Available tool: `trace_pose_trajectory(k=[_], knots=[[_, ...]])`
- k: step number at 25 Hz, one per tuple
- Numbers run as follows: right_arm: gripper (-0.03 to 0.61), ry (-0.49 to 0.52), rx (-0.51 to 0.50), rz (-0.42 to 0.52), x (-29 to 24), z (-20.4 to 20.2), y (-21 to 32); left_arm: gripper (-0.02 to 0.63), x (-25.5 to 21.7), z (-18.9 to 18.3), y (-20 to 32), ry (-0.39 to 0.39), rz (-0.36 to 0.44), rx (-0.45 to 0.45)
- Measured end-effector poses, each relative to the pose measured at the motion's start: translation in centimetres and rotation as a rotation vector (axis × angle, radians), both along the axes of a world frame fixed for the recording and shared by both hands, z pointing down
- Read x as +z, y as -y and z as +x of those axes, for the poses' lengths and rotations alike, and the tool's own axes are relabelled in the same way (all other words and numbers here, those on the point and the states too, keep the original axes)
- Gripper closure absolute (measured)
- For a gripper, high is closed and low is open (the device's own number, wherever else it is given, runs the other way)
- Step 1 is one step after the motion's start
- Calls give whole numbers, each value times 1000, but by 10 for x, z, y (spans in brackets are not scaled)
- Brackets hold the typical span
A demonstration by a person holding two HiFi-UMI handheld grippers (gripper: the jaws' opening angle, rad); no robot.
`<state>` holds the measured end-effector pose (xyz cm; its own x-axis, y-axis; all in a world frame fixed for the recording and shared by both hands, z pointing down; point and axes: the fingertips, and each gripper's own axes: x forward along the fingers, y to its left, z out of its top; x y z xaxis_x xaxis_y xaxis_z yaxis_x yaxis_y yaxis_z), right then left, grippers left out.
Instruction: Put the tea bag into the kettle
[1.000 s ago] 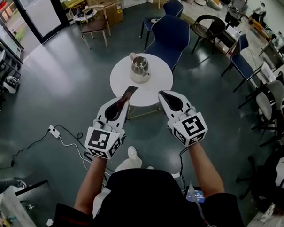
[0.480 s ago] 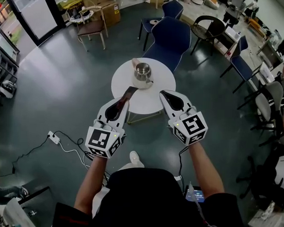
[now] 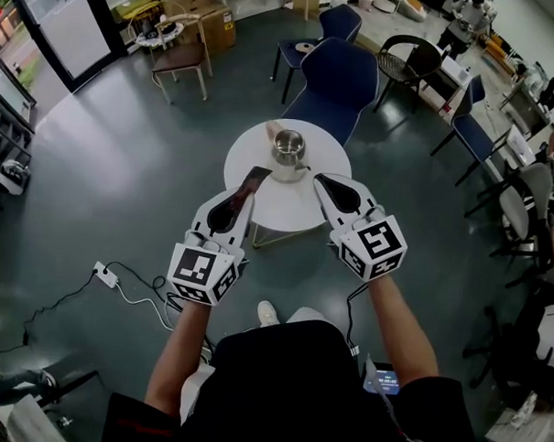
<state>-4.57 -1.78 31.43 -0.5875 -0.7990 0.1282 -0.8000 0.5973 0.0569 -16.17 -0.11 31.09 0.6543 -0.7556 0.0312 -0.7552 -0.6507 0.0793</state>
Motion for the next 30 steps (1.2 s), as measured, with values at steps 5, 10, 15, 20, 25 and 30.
trace_pose_trajectory(k=[5, 10, 15, 20, 25, 30], knots=[[560, -8, 3, 0, 5, -6, 6, 577, 9, -7, 7, -10, -13, 1], [560, -12, 4, -11, 2, 2, 20, 577, 6, 2, 22, -11, -28, 6], [560, 2, -2, -13, 8, 14, 41, 577, 5, 12, 39, -13, -2, -15], [560, -7, -17, -33, 16, 30, 67, 577, -5, 29, 63, -21, 24, -35], [560, -10, -30, -55, 28, 51, 94, 577, -8, 48, 88, -48, 34, -46], [560, -1, -50, -63, 32, 69, 121, 577, -2, 69, 114, -28, 24, -63]])
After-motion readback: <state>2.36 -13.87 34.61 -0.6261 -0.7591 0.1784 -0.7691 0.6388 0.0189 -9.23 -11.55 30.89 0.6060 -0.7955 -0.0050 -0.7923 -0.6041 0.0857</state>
